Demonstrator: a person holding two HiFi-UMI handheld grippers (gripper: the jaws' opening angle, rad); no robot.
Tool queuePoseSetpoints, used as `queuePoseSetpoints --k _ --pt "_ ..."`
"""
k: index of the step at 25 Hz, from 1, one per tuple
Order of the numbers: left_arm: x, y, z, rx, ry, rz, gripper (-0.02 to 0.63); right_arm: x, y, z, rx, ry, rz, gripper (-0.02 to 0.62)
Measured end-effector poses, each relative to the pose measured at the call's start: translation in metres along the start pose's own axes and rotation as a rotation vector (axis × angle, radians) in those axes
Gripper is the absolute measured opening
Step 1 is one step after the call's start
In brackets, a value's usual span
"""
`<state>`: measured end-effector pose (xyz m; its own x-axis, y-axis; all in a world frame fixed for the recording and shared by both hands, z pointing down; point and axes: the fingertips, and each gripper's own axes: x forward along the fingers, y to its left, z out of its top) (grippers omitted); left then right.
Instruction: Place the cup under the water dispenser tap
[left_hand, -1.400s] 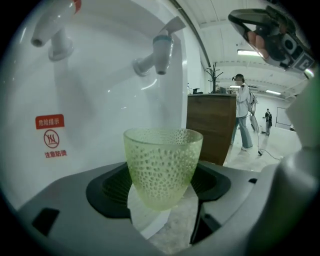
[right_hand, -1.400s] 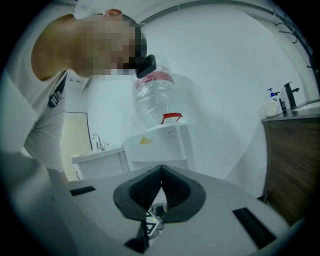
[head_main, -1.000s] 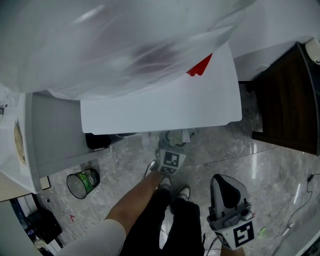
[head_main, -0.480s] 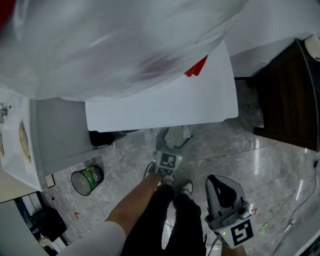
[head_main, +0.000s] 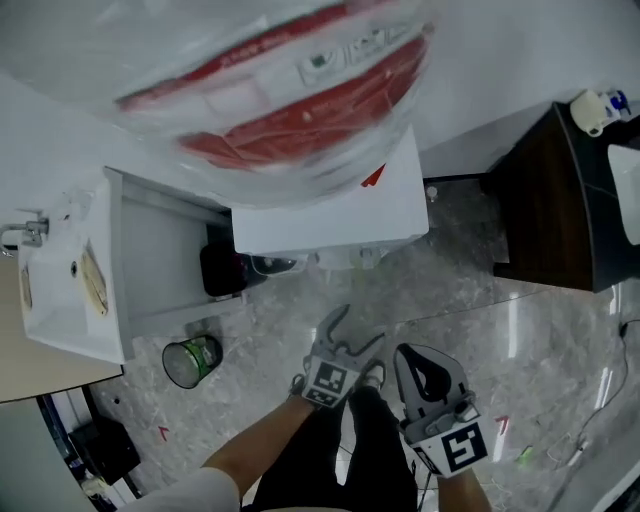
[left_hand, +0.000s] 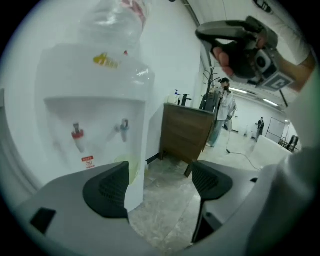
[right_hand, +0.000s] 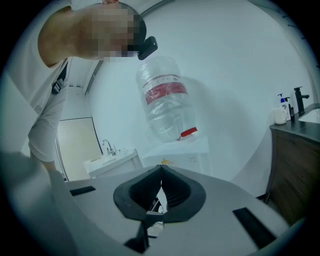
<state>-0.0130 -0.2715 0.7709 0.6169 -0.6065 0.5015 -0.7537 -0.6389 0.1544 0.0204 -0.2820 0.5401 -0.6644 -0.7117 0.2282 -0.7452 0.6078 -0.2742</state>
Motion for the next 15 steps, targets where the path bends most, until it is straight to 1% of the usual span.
queuePoseSetpoints --k 2,3,5,7,10,12,15 --pt "-0.028 -0.023 0.028 0.007 -0.010 -0.022 0.386 -0.010 0.009 0.018 -0.013 0.012 -0.001 0.015" --pt "-0.042 -0.031 0.042 0.011 -0.013 -0.025 0.362 -0.014 0.013 0.025 -0.020 0.018 -0.004 0.015" --pt "-0.069 -0.043 0.071 0.011 -0.024 -0.020 0.270 -0.026 0.021 0.039 -0.030 0.032 -0.013 0.015" --pt "-0.098 -0.054 0.101 0.002 -0.044 -0.016 0.202 -0.042 0.029 0.052 -0.031 0.043 -0.024 0.015" --pt "-0.140 -0.070 0.154 -0.006 -0.093 -0.012 0.130 -0.067 0.042 0.074 -0.032 0.051 -0.033 0.015" --pt "-0.166 -0.081 0.190 -0.006 -0.122 -0.002 0.083 -0.082 0.053 0.091 -0.034 0.047 -0.023 0.015" --pt "-0.201 -0.101 0.235 -0.018 -0.143 0.015 0.017 -0.104 0.072 0.113 -0.037 0.037 -0.003 0.015"
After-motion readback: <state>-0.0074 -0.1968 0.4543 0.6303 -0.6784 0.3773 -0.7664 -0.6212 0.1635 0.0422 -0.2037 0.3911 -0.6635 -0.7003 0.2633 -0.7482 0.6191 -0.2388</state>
